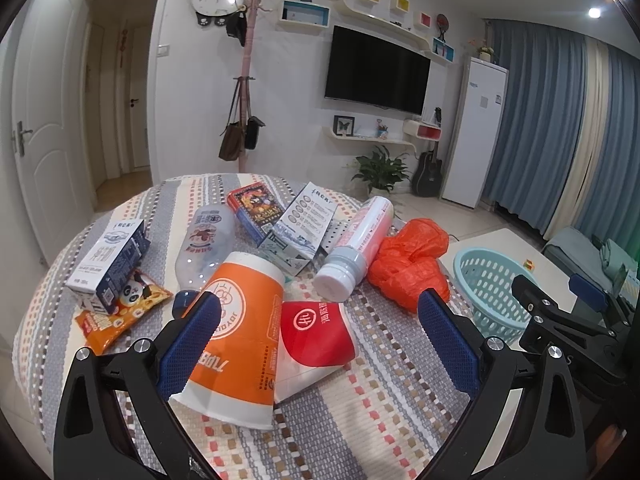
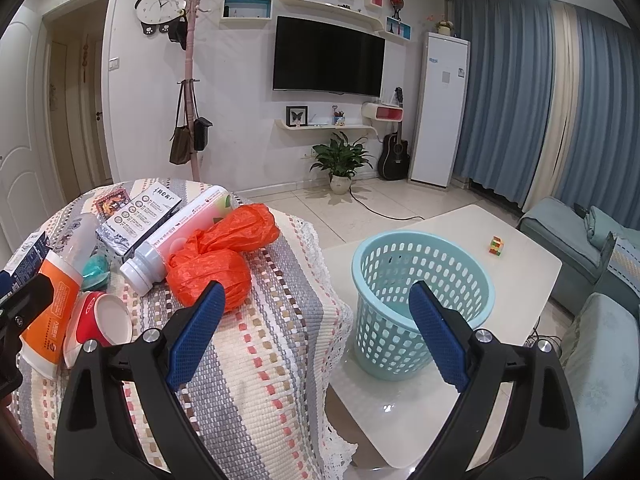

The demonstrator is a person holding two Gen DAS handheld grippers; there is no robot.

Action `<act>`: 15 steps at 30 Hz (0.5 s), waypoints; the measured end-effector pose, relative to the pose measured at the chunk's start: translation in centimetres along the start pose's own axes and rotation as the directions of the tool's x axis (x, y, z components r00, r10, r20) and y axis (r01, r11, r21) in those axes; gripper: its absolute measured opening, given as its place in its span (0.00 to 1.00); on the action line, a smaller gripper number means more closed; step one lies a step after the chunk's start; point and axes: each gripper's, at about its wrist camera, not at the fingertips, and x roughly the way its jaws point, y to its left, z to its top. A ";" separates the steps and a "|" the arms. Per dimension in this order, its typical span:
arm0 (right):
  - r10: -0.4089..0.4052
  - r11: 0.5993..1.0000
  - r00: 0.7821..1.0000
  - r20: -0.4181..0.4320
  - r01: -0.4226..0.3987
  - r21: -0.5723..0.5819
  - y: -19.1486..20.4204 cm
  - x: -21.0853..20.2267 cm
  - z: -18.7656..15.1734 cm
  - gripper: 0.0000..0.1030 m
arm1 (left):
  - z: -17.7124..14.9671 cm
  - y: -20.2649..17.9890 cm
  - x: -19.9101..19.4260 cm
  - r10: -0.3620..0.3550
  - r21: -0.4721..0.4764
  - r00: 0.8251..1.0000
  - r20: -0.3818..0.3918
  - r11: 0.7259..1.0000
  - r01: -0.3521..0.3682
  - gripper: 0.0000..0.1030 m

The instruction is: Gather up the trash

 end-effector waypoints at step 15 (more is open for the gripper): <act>0.001 1.000 1.000 0.010 -0.001 -0.004 0.3 0.0 0.0 0.86 | 0.0 2.0 -0.8 0.029 -0.001 0.999 0.020 1.000 -0.029 0.93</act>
